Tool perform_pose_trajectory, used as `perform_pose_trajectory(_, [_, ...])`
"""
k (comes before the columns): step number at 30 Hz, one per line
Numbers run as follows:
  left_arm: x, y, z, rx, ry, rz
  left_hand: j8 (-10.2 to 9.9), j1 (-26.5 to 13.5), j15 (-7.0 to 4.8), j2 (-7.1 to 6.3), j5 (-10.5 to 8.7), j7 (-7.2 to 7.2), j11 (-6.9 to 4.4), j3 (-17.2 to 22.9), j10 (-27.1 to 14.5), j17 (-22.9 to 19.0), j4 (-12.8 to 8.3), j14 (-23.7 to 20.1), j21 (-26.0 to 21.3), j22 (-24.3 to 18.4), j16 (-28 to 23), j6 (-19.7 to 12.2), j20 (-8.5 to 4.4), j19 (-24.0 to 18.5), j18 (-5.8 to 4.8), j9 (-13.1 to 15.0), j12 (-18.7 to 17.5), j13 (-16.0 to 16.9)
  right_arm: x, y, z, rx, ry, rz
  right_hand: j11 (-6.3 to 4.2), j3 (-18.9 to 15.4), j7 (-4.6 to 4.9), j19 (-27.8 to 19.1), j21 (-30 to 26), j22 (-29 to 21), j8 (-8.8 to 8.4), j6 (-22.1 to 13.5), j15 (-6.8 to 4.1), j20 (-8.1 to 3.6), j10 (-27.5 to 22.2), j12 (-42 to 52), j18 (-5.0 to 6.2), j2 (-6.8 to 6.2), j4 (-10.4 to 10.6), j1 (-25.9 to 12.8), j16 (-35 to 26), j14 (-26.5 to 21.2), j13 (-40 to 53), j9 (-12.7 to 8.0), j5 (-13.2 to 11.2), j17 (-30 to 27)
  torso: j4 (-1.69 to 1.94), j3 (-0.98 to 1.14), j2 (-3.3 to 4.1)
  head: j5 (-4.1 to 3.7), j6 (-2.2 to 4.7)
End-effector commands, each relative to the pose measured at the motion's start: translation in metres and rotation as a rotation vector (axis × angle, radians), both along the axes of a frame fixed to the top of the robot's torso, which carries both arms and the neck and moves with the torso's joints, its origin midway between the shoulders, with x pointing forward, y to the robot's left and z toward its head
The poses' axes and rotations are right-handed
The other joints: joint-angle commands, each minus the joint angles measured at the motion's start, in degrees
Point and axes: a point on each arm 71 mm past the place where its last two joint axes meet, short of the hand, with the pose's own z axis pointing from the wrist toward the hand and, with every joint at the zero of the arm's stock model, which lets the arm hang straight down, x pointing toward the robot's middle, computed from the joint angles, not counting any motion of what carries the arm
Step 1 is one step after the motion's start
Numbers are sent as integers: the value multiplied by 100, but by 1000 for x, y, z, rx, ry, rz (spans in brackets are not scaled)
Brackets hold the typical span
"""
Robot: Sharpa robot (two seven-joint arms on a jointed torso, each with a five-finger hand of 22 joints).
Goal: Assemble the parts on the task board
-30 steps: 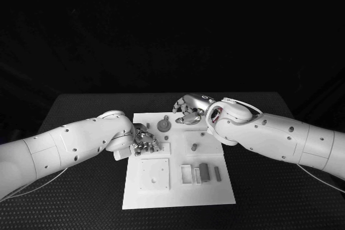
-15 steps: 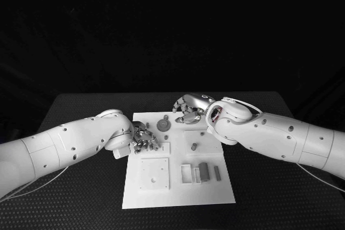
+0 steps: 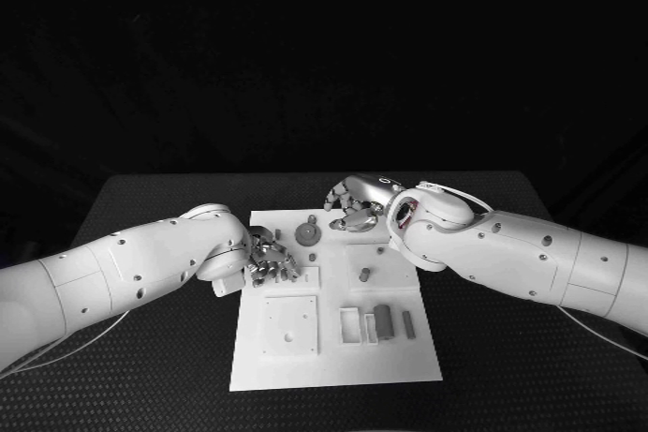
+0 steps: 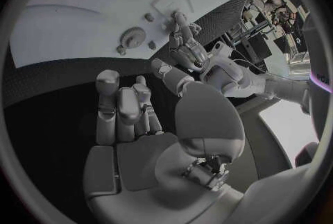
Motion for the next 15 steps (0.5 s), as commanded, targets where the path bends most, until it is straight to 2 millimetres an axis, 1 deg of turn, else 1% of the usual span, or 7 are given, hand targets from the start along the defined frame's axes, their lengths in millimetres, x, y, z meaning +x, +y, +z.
perform_pose_trajectory(1, [1, 2, -1, 9, -19, 14, -10, 425, -25, 349, 19, 87, 31, 0, -7, -5, -22, -6, 11, 110, 29, -117, -31, -13, 124, -4, 11, 9, -1, 1, 0, -10, 0, 11, 35, -16, 44, -1, -30, 95, -36, -8, 27, -21, -23, 14, 480, 34, -15, -2, -33, -7, -6, -8, 17, 0, -4, 4, -3, 2, -4])
perform_pose_trajectory(4, [2, 2, -1, 6, -26, 20, -19, 444, -24, 355, 19, 88, 33, 0, -6, -5, -22, -5, 13, 111, 30, -116, -30, -13, 125, -13, 13, 9, -1, 1, 0, -10, 1, 10, 35, -17, 44, -1, -30, 95, -36, -9, 27, -21, -23, 14, 480, 34, -14, -4, -33, -8, -6, -9, 17, 0, -3, 3, -3, 0, -5])
perform_pose_trajectory(7, [2, 1, -1, 4, -35, 22, -79, 521, -19, 371, 19, 104, 45, 10, -2, -5, -27, 0, 18, 112, 35, -169, -27, -10, 130, -54, 18, 12, -1, 1, 0, -10, 1, 11, 36, -18, 44, -1, -31, 95, -36, -9, 27, -21, -23, 14, 480, 33, -12, -7, -34, -9, -6, -9, 17, -3, -2, 2, -3, 0, -3])
perform_pose_trajectory(15, [2, 0, 0, -2, -45, 28, -105, 587, -12, 370, 19, 111, 52, 9, -1, -5, -27, 3, 21, 112, 38, -165, -20, -10, 134, -80, 21, 14, 0, 0, -1, -11, 2, 9, 36, -21, 45, -1, -32, 95, -37, -10, 28, -20, -23, 14, 480, 30, -7, -15, -35, -9, -8, -9, 17, -3, -5, 5, -2, -2, 1])
